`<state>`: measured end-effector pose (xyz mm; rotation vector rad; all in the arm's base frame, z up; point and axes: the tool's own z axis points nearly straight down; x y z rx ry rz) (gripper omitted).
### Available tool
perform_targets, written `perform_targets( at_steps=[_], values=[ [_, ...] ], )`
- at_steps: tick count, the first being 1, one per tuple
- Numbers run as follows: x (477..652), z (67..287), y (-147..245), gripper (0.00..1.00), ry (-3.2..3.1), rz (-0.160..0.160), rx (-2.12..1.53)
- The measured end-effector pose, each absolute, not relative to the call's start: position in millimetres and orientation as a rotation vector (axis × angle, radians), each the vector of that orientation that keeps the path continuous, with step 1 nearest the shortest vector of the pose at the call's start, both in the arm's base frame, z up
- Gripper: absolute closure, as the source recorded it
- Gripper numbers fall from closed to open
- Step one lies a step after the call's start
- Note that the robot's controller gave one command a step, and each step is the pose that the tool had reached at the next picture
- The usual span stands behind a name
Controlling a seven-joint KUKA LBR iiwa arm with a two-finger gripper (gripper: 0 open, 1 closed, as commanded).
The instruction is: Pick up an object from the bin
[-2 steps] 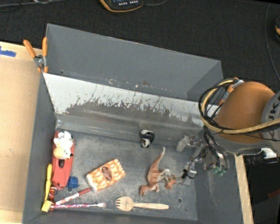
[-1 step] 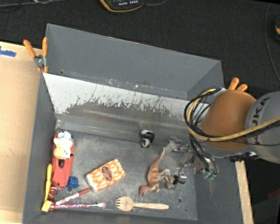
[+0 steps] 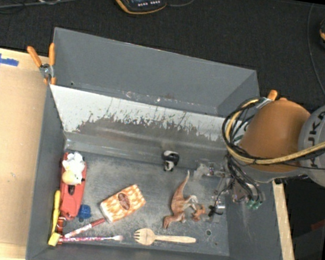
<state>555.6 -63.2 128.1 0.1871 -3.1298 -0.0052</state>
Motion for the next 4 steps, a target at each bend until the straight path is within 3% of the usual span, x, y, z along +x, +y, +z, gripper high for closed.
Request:
perform_targets(
  at_steps=[1,2,3,4],
  values=[
    [558.9,111,-66,0.0,-3.129,-0.004,0.289],
    [552.4,141,-62,0.0,-3.104,-0.006,0.462],
    [546.9,142,-61,0.0,-3.089,-0.006,0.559],
    [549.2,144,-51,0.0,-3.117,-0.008,0.384]
  ],
)
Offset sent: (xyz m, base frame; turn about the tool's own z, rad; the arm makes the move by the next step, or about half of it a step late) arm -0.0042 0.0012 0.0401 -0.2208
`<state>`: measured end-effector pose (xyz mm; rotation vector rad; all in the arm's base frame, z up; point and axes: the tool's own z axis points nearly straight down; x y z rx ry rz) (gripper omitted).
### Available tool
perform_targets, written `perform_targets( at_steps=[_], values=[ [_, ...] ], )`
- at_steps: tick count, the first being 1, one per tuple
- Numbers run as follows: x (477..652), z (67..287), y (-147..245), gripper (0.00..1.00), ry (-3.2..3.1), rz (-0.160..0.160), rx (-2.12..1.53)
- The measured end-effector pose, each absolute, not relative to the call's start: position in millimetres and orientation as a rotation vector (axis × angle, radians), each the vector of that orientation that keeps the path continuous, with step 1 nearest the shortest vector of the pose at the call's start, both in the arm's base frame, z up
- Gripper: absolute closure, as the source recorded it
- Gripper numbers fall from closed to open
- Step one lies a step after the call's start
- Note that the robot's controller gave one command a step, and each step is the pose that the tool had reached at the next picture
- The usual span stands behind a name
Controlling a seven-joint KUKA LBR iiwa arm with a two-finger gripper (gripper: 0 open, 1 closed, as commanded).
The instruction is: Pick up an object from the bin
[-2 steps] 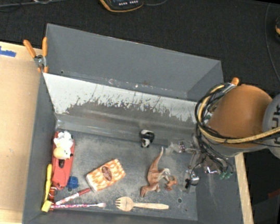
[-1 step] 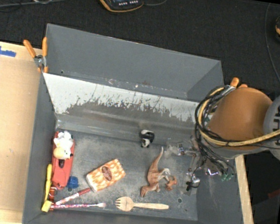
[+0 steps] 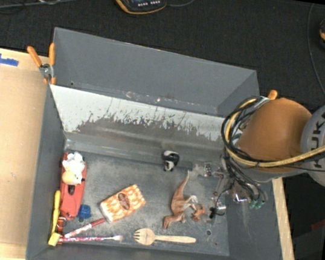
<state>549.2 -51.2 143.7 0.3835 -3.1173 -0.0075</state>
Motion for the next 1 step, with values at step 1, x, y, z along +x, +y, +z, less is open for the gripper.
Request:
perform_targets(
  at_steps=[1],
  values=[
    [547.6,125.9,-51.3,0.0,-3.11,-0.008,0.404]
  ],
)
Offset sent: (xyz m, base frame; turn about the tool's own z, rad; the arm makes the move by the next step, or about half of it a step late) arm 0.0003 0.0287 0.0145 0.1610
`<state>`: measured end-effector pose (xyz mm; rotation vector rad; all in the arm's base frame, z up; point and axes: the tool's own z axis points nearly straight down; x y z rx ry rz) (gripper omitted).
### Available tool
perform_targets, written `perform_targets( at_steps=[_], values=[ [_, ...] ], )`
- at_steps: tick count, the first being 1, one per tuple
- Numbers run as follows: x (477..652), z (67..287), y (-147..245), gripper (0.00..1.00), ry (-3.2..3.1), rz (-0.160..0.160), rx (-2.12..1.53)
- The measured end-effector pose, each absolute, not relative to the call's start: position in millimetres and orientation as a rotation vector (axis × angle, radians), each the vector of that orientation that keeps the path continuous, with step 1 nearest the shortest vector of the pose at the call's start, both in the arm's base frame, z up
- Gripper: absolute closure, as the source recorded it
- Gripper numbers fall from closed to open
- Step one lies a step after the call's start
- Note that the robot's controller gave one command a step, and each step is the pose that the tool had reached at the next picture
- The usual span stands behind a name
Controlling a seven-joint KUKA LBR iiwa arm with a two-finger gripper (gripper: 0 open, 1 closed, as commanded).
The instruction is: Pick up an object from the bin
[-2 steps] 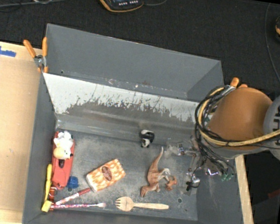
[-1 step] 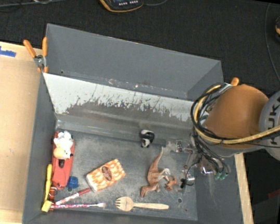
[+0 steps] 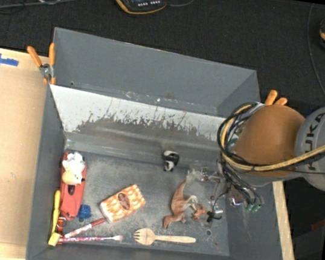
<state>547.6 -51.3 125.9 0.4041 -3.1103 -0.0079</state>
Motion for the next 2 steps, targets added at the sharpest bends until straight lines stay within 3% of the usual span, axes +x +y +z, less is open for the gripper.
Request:
perform_targets(
  at_steps=[2],
  values=[
    [546.4,150.9,-28.5,0.0,-3.138,-0.011,0.144]
  ],
)
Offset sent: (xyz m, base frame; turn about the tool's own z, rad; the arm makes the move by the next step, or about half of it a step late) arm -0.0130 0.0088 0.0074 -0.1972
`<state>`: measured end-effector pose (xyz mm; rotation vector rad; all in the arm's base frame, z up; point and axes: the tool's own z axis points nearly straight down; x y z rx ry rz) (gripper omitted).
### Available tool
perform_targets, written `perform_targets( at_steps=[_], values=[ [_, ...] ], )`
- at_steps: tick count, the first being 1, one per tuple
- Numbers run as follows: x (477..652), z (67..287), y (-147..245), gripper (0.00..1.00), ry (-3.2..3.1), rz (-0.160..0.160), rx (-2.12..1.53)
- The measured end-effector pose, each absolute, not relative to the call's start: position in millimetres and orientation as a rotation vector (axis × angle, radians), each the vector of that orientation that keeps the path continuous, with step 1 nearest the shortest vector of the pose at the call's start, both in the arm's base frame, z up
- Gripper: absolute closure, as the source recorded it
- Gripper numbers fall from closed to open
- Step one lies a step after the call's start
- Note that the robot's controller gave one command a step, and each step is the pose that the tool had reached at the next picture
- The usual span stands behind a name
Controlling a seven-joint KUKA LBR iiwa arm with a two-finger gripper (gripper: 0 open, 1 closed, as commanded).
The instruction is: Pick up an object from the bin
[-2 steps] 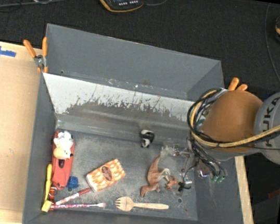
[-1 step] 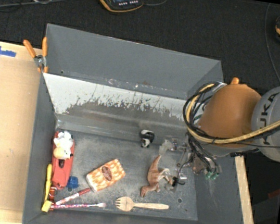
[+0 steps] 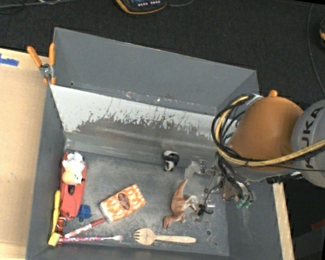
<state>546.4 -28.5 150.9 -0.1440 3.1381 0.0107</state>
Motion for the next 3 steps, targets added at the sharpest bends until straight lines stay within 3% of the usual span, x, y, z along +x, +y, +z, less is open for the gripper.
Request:
perform_targets(
  at_steps=[1,2,3],
  values=[
    [537.4,161,-21,0.0,3.085,0.01,-0.593],
    [536.6,140,-26,0.0,3.133,0.01,-0.275],
    [532.4,154,-8,0.0,3.119,0.011,-0.359]
  ],
)
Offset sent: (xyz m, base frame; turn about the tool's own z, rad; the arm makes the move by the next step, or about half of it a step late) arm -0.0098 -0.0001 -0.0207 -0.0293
